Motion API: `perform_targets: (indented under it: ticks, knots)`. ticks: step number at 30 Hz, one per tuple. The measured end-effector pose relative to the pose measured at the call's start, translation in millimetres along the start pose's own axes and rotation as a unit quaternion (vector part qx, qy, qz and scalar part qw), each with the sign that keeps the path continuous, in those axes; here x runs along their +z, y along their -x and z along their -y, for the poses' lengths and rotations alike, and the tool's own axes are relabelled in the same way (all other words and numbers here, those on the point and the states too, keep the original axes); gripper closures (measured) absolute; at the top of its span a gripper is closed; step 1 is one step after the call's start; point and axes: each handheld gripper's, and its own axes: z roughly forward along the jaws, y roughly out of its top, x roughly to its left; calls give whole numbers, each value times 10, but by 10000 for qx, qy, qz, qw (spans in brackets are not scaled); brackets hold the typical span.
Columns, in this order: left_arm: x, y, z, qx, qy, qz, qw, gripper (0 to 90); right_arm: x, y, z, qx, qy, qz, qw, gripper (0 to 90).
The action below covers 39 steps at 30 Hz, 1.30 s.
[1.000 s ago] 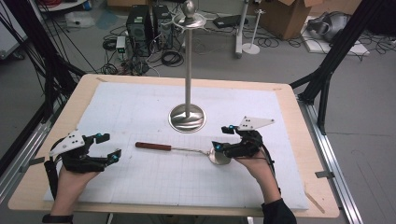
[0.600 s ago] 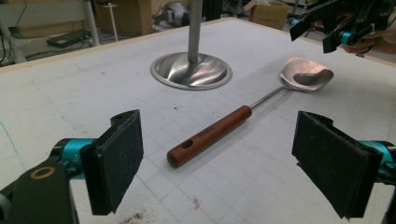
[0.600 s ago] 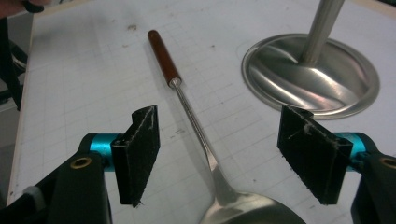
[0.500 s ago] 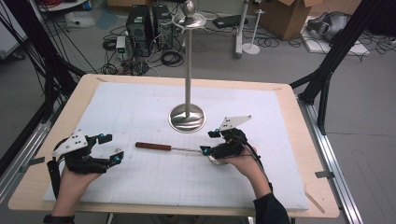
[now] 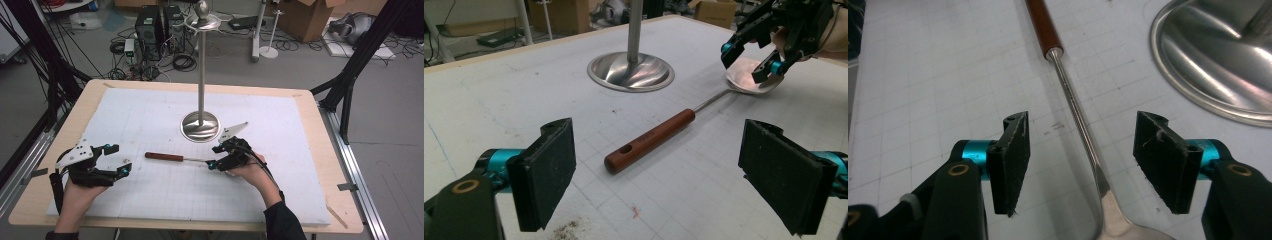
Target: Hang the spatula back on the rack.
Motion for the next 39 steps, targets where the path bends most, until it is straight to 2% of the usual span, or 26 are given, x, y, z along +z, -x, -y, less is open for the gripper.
perform_targets:
  ticks: [3,5,7,9,11,19,20,24,28,33,39]
  knots:
    - [-14,2,0,-22,20,-9,10000,157,40,5,-19,-44,-134,4,9999,406]
    - [-25,6,1,-42,21,20,10000,157,90,-1,-50,-91,-291,-32,9995,459]
    - [-25,6,4,-37,18,12,10000,157,108,4,-59,-138,-341,-57,9993,466]
    - [-28,6,8,-47,1,10,10000,157,149,-6,-93,-211,-567,-28,9982,505]
    - [-34,8,9,-47,-4,25,10000,158,169,3,-96,-198,-579,-102,9981,533]
    - [-21,14,14,-37,-43,56,10000,158,243,28,-93,-193,-855,-85,9961,581]
    - [-13,17,17,-59,-28,68,10000,158,273,31,-103,-241,-980,-11,9949,607]
    - [-11,23,11,-25,-54,87,9999,158,315,34,-122,-221,-1130,-59,9933,650]
    - [-1,22,22,-61,-52,75,9999,159,351,36,-126,-259,-1299,9,9912,685]
    - [12,34,22,-46,-91,106,9999,160,348,57,-125,-190,-1307,66,9912,747]
    - [18,37,24,-45,-97,98,9999,160,376,-7,-189,-420,-1582,246,9862,751]
